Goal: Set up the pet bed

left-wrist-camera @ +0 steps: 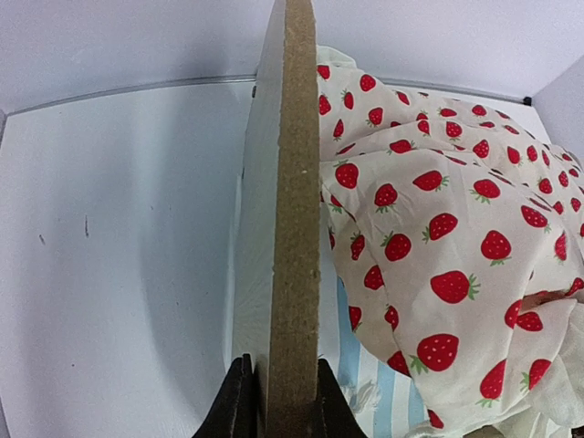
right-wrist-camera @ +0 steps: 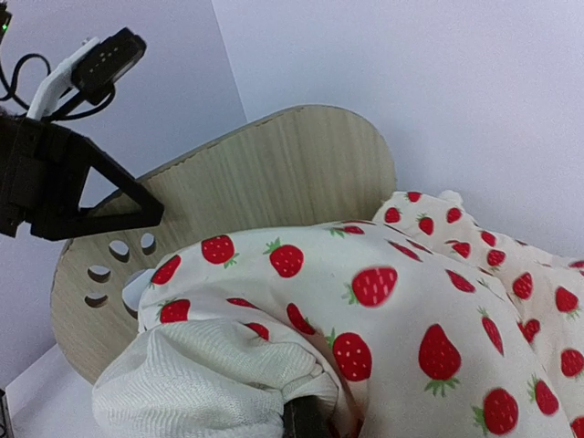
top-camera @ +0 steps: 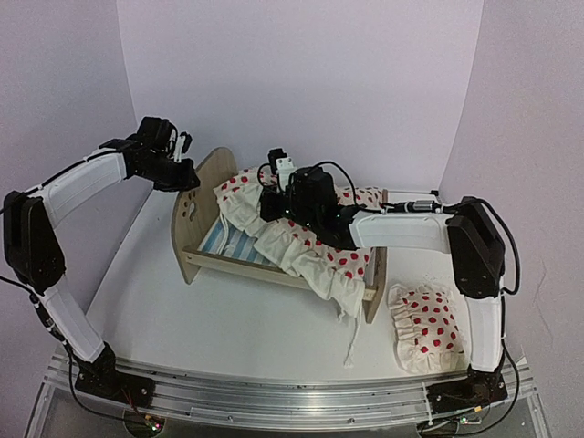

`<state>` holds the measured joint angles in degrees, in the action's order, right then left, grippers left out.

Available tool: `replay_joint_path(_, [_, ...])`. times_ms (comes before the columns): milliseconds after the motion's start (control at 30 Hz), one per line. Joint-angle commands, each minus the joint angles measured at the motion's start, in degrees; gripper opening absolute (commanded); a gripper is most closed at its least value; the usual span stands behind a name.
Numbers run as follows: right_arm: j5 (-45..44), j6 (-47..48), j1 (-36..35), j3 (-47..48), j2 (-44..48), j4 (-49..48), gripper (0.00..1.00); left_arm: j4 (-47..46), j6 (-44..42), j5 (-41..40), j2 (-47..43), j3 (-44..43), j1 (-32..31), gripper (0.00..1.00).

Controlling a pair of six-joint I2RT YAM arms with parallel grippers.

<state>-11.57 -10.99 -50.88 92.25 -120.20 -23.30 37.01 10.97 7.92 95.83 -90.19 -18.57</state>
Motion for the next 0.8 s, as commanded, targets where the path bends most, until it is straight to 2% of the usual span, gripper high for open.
replay_joint_path(0, [2.8, -3.5, 2.0, 3.6, -1.0, -0.1, 0.0, -11.1, 22.2, 5.2, -3.3, 5.4, -4.4, 0.0])
replay_joint_path(67, [3.2, -3.3, 2.0, 3.6, -0.4, -0.1, 0.0, -12.3, 21.6, 5.7, -3.7, 8.0, -5.1, 0.05])
replay_joint_path(233, [5.3, -4.1, 2.0, 3.6, 1.8, -0.2, 0.0, -14.7, 11.7, 2.9, -7.2, 8.8, -4.5, 0.55])
replay_joint_path(300, [5.2, -4.3, 2.1, 3.3, 2.7, -0.3, 0.0, -16.9, 5.1, -0.2, -10.4, 9.0, -4.0, 0.66])
replay_joint_path(333, [5.1, -4.5, 2.1, 3.1, 3.0, -0.5, 0.0, -18.7, 1.0, -1.9, -12.9, 9.4, -3.5, 0.69])
replay_joint_path(433, [5.7, -5.7, 2.1, 2.9, 3.1, -0.9, 0.0, -25.5, -13.9, -1.7, -21.6, 13.7, -2.9, 0.7])
replay_joint_path(467, [5.8, -6.5, 2.1, 2.8, 3.0, -1.0, 0.0, -28.3, -19.5, 1.1, -25.9, 16.5, -3.2, 0.67])
replay_joint_path(533, [5.9, -7.8, 2.0, 2.6, 3.0, -1.4, 0.0, -29.5, -25.4, 9.6, -34.0, 25.5, -5.0, 0.56])
replay_joint_path(633, [6.9, -8.9, 2.1, 1.8, 3.8, -1.7, 0.0, -23.1, -22.2, 13.7, -41.0, 34.8, -9.4, 0.43])
replay_joint_path(700, [7.4, -9.5, 2.1, 0.8, 4.4, -1.8, 0.0, -22.3, -18.6, 15.4, -41.8, 41.0, -10.8, 0.4])
replay_joint_path(767, [8.1, -9.9, 2.1, -0.1, 5.1, -1.9, 0.0, -27.5, -17.1, 15.9, -41.3, 46.1, -11.8, 0.42])
